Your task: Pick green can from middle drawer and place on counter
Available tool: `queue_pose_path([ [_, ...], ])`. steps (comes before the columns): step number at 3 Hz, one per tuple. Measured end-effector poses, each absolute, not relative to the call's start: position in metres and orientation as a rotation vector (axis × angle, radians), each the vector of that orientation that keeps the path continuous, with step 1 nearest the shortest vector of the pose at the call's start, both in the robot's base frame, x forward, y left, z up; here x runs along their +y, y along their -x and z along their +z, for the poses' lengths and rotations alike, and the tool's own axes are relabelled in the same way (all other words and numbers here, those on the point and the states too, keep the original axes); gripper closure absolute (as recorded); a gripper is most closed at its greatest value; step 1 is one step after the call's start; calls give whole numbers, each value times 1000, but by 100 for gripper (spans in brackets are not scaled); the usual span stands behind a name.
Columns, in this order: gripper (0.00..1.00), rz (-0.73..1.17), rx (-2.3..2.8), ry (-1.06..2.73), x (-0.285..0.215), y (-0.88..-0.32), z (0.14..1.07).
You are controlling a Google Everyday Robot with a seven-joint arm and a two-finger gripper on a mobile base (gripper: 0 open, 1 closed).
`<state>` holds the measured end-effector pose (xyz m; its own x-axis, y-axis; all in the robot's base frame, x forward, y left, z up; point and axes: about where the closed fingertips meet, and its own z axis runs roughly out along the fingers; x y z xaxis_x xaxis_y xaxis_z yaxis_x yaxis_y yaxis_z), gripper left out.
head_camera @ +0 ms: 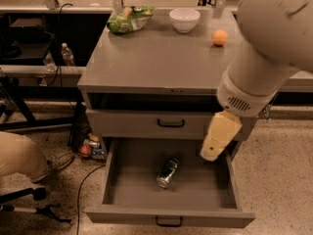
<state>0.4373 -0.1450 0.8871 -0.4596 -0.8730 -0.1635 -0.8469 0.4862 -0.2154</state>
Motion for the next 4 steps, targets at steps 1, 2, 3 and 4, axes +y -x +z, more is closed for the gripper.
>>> queue_pose_path([
  [1, 0, -134, 2553, 1344, -143, -436, 882],
  [2, 0, -134, 2553, 1343, -143, -436, 882],
  [3, 0, -133, 2606, 1266, -141, -441, 875],
  [4, 0, -90, 2723, 1122, -131, -460, 847],
])
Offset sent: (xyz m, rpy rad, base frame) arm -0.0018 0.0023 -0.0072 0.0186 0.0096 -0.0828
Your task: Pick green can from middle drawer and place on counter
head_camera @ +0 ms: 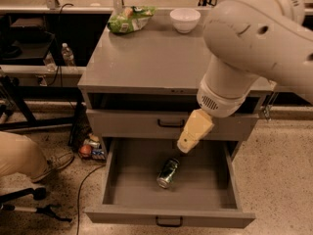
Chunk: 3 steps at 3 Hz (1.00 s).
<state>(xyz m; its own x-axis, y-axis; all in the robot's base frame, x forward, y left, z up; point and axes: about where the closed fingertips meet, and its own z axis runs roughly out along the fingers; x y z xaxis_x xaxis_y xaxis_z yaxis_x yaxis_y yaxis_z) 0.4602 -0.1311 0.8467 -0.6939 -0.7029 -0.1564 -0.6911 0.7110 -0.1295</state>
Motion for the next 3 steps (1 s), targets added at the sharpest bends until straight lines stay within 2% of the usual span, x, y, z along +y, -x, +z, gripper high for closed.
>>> queue_pose_path([
  [3, 0, 39, 2962, 555, -112, -490, 765],
])
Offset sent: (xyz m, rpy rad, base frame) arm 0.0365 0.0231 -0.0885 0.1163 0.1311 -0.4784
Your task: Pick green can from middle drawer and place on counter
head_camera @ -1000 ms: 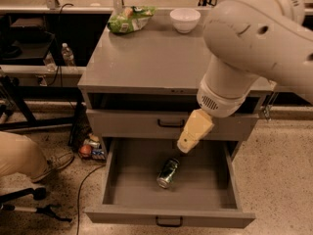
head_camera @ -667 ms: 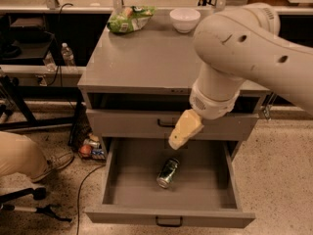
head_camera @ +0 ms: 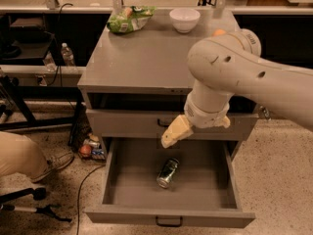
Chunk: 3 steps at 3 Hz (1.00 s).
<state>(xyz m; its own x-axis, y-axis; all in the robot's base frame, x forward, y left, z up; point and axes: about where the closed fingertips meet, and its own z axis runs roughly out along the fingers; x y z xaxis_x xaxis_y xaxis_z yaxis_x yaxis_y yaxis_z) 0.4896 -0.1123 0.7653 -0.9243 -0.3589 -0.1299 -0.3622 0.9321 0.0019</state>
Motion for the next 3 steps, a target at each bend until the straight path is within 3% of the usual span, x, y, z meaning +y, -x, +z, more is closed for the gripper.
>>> queue_pose_path([
  [3, 0, 173, 2947, 390, -112, -500, 705],
])
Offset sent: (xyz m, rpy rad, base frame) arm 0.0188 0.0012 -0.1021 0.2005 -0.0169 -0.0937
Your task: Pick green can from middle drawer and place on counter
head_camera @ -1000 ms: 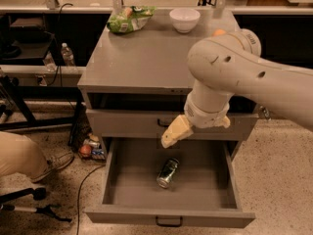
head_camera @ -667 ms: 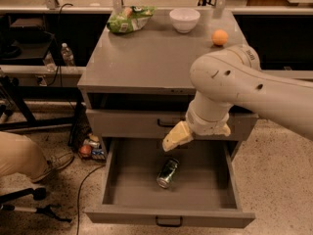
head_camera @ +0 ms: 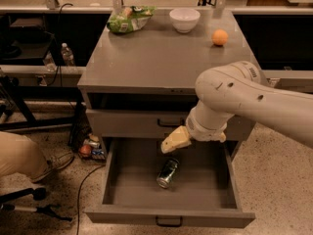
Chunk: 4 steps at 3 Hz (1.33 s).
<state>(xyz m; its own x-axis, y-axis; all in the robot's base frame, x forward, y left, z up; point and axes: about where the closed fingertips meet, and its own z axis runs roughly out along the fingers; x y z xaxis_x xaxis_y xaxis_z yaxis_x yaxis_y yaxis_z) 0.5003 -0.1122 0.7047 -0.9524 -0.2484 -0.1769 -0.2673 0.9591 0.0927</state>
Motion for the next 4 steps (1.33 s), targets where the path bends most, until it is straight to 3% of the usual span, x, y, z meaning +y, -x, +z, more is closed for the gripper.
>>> queue_pose_path([
  [1, 0, 185, 2968, 300, -113, -502, 699],
  [4, 0, 310, 3058, 20, -47, -529, 610],
])
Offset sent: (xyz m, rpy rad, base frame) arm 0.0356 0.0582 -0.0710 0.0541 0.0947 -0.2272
